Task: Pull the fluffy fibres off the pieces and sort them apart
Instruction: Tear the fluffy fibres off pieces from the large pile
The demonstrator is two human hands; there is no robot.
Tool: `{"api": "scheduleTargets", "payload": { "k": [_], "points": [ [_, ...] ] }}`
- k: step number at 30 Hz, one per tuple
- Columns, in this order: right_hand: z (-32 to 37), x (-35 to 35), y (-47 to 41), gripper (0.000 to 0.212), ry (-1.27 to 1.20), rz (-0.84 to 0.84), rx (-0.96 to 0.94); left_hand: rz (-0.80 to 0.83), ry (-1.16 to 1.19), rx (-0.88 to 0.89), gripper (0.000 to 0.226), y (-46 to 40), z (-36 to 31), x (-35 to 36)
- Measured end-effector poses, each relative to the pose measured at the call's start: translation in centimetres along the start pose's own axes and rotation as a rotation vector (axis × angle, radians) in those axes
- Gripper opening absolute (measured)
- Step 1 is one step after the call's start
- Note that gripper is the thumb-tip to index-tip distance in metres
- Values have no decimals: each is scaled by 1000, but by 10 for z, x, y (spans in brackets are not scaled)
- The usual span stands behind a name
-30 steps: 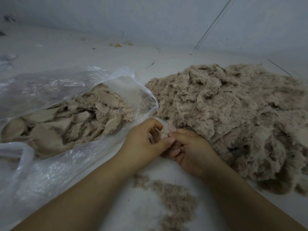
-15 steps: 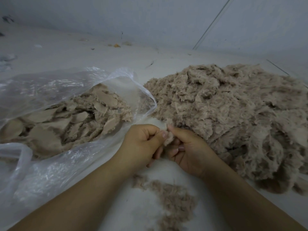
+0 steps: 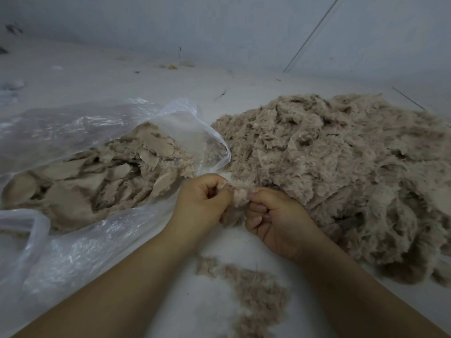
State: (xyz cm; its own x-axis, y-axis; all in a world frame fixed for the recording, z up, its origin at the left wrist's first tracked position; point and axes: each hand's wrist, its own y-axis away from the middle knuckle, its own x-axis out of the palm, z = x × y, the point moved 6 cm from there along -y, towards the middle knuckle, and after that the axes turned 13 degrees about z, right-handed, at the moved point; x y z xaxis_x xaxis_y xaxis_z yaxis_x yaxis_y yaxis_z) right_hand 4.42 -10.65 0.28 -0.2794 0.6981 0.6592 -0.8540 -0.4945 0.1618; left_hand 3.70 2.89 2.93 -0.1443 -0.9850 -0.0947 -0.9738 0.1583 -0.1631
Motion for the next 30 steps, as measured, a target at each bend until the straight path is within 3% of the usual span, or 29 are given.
{"api": "scheduleTargets", "payload": {
  "k": [4,7,12,13,17,19,24,30],
  "points": [
    [-1,1,1,30,-8,-9,4,105,193,-133,23,-5,12,14],
    [0,2,2,24,-12,-13,17,197,226,-255,46,-3,15,25],
    [3,-1,1,34,25,-57,-27,730,189,-472,23,30,12,52],
    [3,0,0,35,37,-49,-28,700,152,-469,21,29,11,49],
    [1,-1,-2,38,77,-20,-24,154,14,-309,19,1,-2,7],
    [1,-2,-2,43,95,-18,-24,1,2,-233,23,-8,-6,-2],
    [2,-1,-1,31,139,-14,-29,158,-154,-295,33,-30,-10,23],
    [1,0,2,40,215,0,-18,-39,189,-423,10,-54,4,22]
  ]
}}
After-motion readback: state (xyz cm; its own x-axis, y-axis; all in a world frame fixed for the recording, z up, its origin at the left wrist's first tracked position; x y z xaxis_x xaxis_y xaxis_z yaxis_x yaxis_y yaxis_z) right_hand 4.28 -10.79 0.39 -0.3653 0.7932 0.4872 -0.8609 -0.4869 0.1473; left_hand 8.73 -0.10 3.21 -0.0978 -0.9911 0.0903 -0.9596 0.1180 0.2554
